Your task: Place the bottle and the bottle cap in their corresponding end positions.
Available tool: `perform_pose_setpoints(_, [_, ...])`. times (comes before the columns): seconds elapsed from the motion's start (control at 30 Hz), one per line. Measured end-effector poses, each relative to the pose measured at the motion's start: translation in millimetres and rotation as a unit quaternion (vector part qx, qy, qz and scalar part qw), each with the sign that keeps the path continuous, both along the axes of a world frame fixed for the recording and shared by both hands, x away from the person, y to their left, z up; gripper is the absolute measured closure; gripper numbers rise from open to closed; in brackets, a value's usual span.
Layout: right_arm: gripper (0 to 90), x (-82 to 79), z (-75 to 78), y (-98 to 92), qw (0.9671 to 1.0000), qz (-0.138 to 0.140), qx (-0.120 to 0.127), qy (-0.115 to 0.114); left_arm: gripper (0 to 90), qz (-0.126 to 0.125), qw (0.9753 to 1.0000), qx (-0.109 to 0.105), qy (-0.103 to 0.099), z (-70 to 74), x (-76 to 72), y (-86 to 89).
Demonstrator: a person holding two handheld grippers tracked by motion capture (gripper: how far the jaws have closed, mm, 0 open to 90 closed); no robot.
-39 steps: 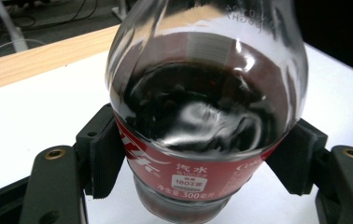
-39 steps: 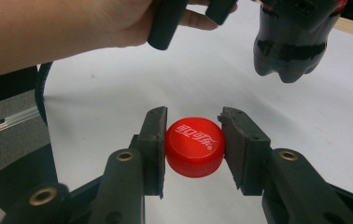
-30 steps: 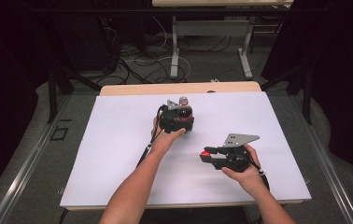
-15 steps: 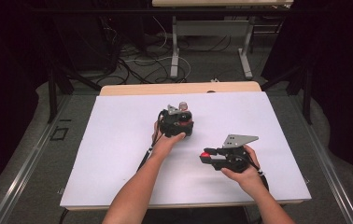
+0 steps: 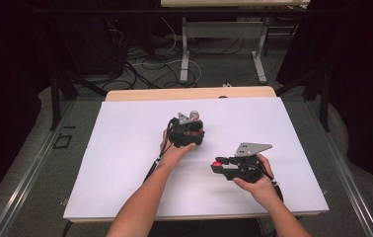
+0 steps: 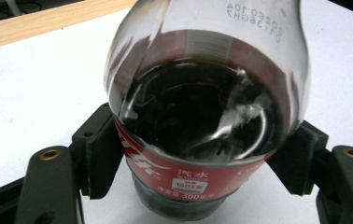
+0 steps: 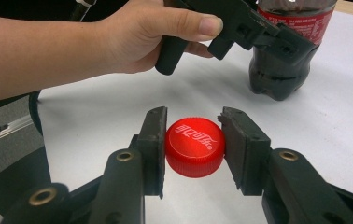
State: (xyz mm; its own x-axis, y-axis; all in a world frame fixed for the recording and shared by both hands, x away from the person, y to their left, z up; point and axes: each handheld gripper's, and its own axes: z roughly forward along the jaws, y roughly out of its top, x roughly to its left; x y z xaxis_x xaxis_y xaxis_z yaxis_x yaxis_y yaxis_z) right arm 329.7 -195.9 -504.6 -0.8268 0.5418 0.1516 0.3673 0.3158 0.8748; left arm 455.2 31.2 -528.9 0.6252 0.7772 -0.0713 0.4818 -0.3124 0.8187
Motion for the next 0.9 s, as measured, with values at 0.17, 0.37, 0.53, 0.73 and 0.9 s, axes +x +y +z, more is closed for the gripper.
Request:
perform_pose_setpoints(0.17, [61.6,-1.2,-1.1,-1.4,1.0,0.001,-0.006,0.0,27.0,-0.001,0.9998,-0.017,0.011,0.2,0.5,1.5])
perform_pose_setpoints(0.37, [61.6,4.0,-5.7,6.3,0.9999,-0.007,-0.01,0.002,15.9,-0.001,0.9998,-0.021,0.005,9.1,-8.8,7.5])
perform_pose_setpoints(0.53, [61.6,14.9,-14.9,29.7,0.9989,0.012,-0.044,-0.004,2.6,0.005,0.9994,-0.034,0.009,17.6,-24.2,22.9])
perform_pose_setpoints(0.73, [61.6,24.9,-25.4,51.0,0.9972,0.023,-0.071,0.0,0.5,0.015,0.9984,-0.052,0.015,25.8,-38.0,45.3])
perform_pose_setpoints(0.9, [61.5,31.7,-36.8,56.4,0.9967,0.022,-0.076,0.018,0.6,0.021,0.9971,-0.069,0.022,29.6,-55.0,63.8])
